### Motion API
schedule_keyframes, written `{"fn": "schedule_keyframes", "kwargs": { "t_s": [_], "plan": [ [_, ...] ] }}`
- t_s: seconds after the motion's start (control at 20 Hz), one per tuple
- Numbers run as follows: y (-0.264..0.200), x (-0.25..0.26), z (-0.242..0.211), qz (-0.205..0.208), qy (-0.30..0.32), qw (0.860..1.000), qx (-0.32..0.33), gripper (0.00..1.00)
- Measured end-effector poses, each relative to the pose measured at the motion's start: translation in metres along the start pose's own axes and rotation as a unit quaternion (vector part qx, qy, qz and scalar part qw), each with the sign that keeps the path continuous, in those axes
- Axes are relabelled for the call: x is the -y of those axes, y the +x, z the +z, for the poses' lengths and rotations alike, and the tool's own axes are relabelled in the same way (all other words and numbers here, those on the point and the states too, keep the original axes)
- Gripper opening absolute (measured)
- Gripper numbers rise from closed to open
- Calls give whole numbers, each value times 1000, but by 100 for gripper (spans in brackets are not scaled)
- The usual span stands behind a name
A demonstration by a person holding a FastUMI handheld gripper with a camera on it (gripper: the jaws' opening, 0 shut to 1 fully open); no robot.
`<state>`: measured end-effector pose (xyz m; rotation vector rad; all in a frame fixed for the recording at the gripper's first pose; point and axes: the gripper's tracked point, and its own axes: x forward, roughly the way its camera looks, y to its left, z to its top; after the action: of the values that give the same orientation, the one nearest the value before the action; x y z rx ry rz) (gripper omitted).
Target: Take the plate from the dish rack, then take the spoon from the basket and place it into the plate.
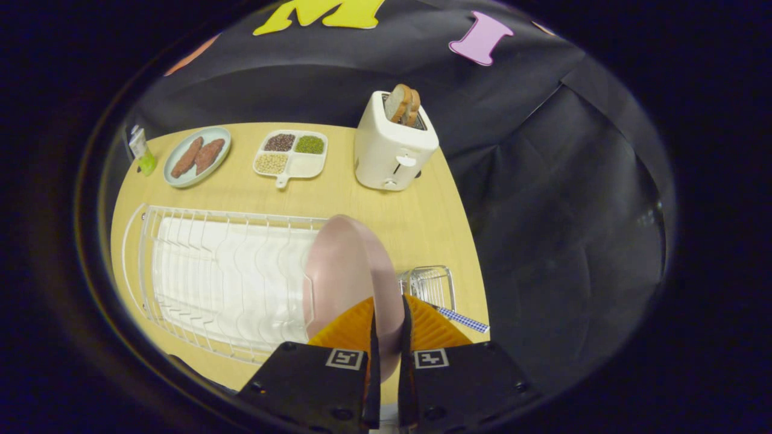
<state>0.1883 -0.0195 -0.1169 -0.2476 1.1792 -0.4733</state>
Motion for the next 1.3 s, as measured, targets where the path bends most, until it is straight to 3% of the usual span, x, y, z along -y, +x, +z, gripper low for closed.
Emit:
{"fn": "schedule_keyframes", "kwargs": {
  "t_s": [0.35,0.55,0.95,1.15,1.3],
  "plan": [
    [-24,1,11,-82,-18,995,50,17],
    [-50,4,-2,-76,-33,992,91,17],
    [-92,-23,-90,98,-27,984,148,17],
    [-90,-53,-150,210,-9,969,129,17],
    [-76,-78,-192,267,-4,959,94,17]
  ]
}}
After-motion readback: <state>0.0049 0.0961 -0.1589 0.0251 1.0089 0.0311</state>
